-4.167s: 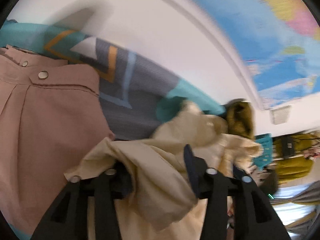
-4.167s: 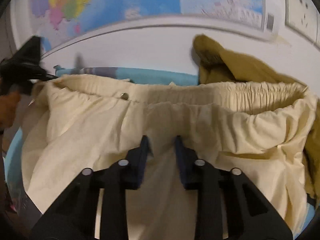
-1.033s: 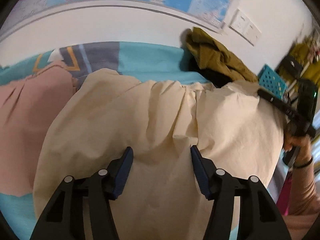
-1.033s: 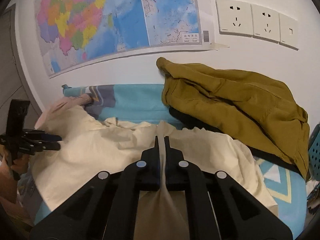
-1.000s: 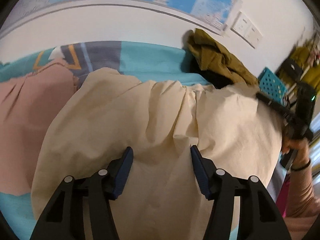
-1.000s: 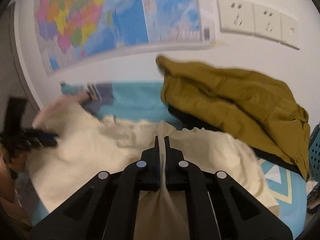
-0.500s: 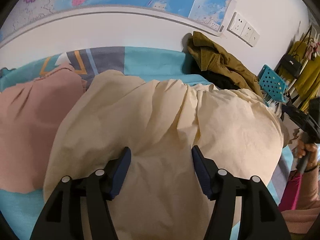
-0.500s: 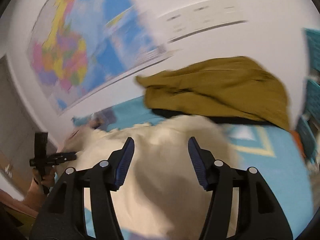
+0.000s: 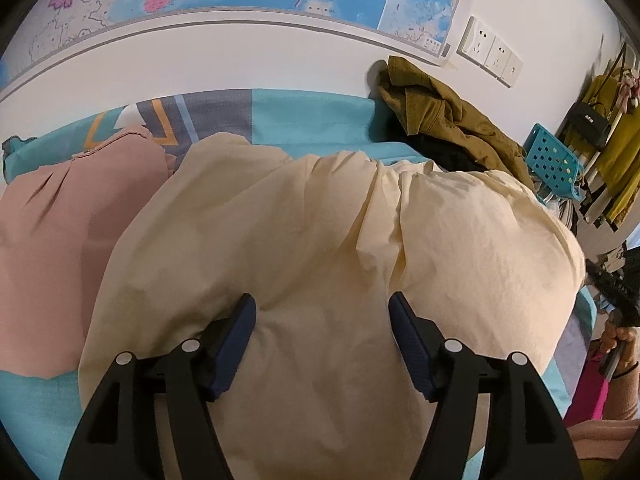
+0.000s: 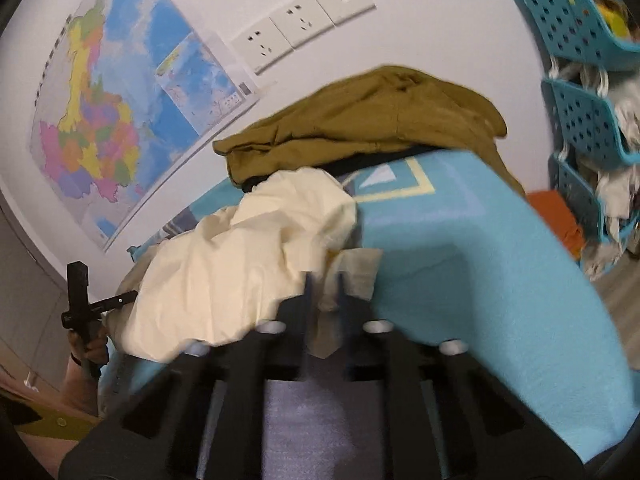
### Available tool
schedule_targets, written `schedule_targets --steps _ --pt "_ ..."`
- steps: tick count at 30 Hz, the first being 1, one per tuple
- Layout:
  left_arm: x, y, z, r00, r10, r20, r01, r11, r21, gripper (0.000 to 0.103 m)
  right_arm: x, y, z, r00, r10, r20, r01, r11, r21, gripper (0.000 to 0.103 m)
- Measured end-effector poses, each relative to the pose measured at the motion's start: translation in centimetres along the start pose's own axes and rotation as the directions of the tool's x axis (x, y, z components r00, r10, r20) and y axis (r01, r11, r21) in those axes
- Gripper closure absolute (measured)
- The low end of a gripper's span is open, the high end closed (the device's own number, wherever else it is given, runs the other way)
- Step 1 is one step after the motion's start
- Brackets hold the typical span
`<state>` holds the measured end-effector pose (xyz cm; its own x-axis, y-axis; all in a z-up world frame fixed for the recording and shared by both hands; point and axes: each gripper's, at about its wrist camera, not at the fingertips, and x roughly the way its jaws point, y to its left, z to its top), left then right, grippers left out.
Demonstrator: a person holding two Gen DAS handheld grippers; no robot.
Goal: Fold large clothes
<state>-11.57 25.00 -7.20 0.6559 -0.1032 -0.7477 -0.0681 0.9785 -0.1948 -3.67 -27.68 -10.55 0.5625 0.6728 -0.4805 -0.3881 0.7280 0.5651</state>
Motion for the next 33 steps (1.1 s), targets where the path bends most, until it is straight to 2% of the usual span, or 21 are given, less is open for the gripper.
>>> schedule_targets --steps 2,3,5,8,11,12,14,17,19,20,23,25,26,27,28,30,31,33 --pt "0.2 0.1 0.0 1.0 0.005 -0.008 -0.005 1.0 0.004 0.037 -0.6 0.4 0.8 0.998 -0.055 0.023 0.056 0.998 -0.027 0.103" --pt "0.2 0.1 0.0 1.0 0.004 -0.011 -0.004 1.0 0.006 0.037 -1.2 0.5 1.4 0.999 -0.027 0.044 0.029 0.999 -0.03 0.103" --pt "0.3 0.4 0.0 1.0 -0.011 -0.013 0.011 1.0 0.0 0.037 -1.7 0.4 2.3 0.998 -0.023 0.067 0.025 0.999 -0.037 0.103" --pt "0.4 0.5 -0.1 1.0 -0.011 -0.012 0.011 1.0 -0.007 0.037 0.3 0.3 2.3 0.998 -0.052 0.021 0.053 0.997 -0.051 0.102" --pt "0.4 0.2 -0.2 1.0 0.002 -0.01 -0.002 1.0 -0.002 0.037 1.1 -1.4 1.5 1.0 -0.024 0.002 0.024 0.999 0.037 0.101" --pt "0.3 0.1 -0.2 1.0 0.008 -0.011 -0.008 1.0 0.0 0.037 0.7 -1.8 1.3 1.0 -0.02 0.009 0.02 0.998 0.052 0.091" --pt "0.3 0.0 -0.2 1.0 0.012 -0.012 -0.012 1.0 0.002 0.036 -0.6 -1.6 1.1 0.998 -0.055 0.041 0.053 0.997 0.053 0.086" --pt "0.4 -0.2 -0.2 1.0 0.013 -0.014 -0.013 1.0 0.006 0.032 -1.2 -0.7 1.0 0.999 -0.004 0.036 0.002 0.999 0.035 0.041" --pt "0.5 -0.5 -0.2 1.0 0.018 -0.01 -0.017 1.0 0.013 0.03 -0.5 -0.6 0.8 1.0 0.021 0.008 -0.021 0.999 0.045 0.045" --pt "0.5 -0.6 -0.3 1.0 0.023 -0.008 -0.023 1.0 0.017 0.03 0.4 -0.6 0.5 1.0 0.006 -0.027 -0.005 0.999 0.037 0.058" --pt "0.5 -0.8 -0.4 0.999 0.037 -0.003 -0.036 0.999 0.028 0.03 2.0 -1.5 -0.1 0.997 -0.047 -0.058 0.05 0.997 0.053 0.075" --pt "-0.1 -0.9 -0.5 0.999 0.038 0.003 -0.038 0.999 0.032 0.03 2.0 -2.0 0.0 0.997 -0.05 -0.055 0.055 0.994 0.092 0.074" --pt "-0.6 -0.9 -0.6 0.999 0.044 0.011 -0.044 0.999 0.029 0.03 1.6 -1.7 0.3 0.996 -0.079 -0.044 0.083 0.993 0.087 0.068" --pt "-1.6 -0.9 -0.7 0.999 0.035 0.033 -0.036 0.999 0.023 0.03 1.2 -1.1 0.5 0.995 -0.098 -0.031 0.1 0.993 0.067 0.067" --pt "-3.3 -0.8 -1.0 0.997 0.009 0.081 -0.01 1.0 0.018 0.03 0.4 0.1 0.9 0.994 -0.106 0.001 0.106 0.994 0.025 0.067" --pt "-5.5 -0.3 -1.4 0.989 0.008 0.145 -0.009 1.0 0.007 0.028 -0.5 2.1 1.4 0.994 -0.102 0.045 0.103 0.994 -0.032 0.057" --pt "-6.9 0.1 -1.9 0.982 0.026 0.185 -0.026 1.0 -0.003 0.026 -0.8 4.0 1.7 0.993 -0.088 0.075 0.095 0.991 -0.092 0.054" --pt "-8.5 1.2 -2.7 0.973 0.082 0.216 -0.078 0.997 -0.03 0.024 -0.5 6.6 2.0 0.995 -0.05 0.083 0.064 0.983 -0.173 0.048"
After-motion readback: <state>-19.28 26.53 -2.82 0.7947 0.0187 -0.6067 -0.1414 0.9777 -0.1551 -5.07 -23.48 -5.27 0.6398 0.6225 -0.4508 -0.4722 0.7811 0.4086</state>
